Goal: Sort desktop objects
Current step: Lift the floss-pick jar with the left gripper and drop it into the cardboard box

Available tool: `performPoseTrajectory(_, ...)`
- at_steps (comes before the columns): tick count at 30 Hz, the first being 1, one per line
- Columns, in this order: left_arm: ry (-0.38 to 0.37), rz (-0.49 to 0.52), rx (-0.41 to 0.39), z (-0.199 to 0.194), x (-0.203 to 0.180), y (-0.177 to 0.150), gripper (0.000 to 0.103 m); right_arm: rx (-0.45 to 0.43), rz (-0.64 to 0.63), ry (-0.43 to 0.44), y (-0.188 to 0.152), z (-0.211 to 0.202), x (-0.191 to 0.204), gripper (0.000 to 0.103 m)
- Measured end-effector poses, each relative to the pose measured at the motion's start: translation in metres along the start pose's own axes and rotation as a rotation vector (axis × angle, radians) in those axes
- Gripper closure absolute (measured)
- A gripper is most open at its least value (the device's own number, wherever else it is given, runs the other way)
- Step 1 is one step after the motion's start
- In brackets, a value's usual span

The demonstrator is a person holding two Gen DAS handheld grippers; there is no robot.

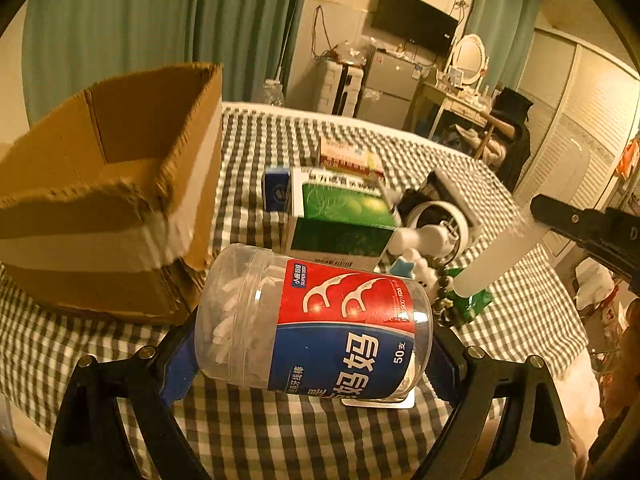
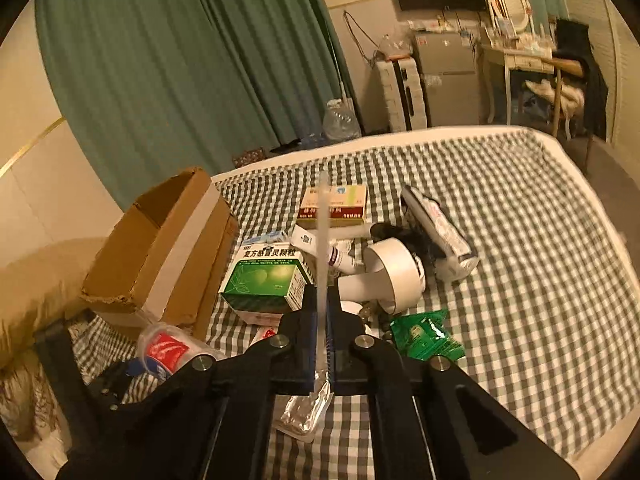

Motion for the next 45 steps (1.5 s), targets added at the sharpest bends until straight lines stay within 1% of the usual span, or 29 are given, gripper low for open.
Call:
performPoseTrajectory(8,0.01,-0.016,-0.077,-0.038,0.006,0.02,0.009,-0.019,-0.039,0.04,-0.002,-0.024,0.031,0.1)
performPoseTrajectory(12,0.008,-0.018,-0.097,-0.051,0.013,0.033,0.009,-0.022,-0.059,0.063,0.0,-0.031,0.047,0.1)
performPoseTrajectory(13,0.02,-0.023,-0.102,-0.055,0.015,0.038,0.009,-0.018,-0.065,0.07,0.0,-0.031,0.051,0.1)
performPoseTrajectory(18,0.044,-0.046,-0.142,-0.08,0.037,0.057,0.009,-0.023,-0.122,0.103,0.005,-0.036,0.087,0.1)
performPoseTrajectory(20,0.065,-0.054,-0.151,-0.088,0.049,0.065,0.009,-0.021,-0.144,0.123,0.007,-0.036,0.101,0.1)
performPoseTrajectory(23,0.131,-0.049,-0.163,-0.101,0.071,0.076,0.009,-0.015,-0.184,0.16,0.007,-0.032,0.127,0.1)
performPoseTrajectory(26,0.17,-0.051,-0.171,-0.109,0.091,0.085,0.009,-0.012,-0.217,0.197,0.012,-0.025,0.154,0.1)
performPoseTrajectory(29,0.214,-0.051,-0.177,-0.117,0.115,0.094,0.009,-0.006,-0.246,0.239,0.019,-0.015,0.181,0.1)
performPoseTrajectory(32,0.256,-0.06,-0.18,-0.119,0.141,0.105,0.009,-0.005,-0.272,0.261,0.022,-0.007,0.202,0.1)
performPoseTrajectory(37,0.303,-0.098,-0.168,-0.105,0.177,0.115,0.009,0.029,-0.286,0.269,0.035,0.029,0.232,0.1)
performPoseTrajectory(39,0.313,-0.106,-0.156,-0.096,0.184,0.116,0.009,0.05,-0.294,0.268,0.037,0.05,0.243,0.1)
performPoseTrajectory(41,0.305,-0.125,-0.136,-0.084,0.196,0.116,0.009,0.072,-0.293,0.265,0.037,0.067,0.25,0.1)
performPoseTrajectory(45,0.299,-0.171,-0.095,-0.058,0.211,0.107,0.009,0.142,-0.285,0.244,0.029,0.109,0.254,0.1)
Point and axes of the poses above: each gripper's, at about its wrist camera, not at the fingertips, and z roughly the way its jaws point, x to its left, y to its top, the point moved 3 cm from there along z, roughly the way its jaws point, and after that the axes turned 4 degrees about z, right-handed, at the moved point
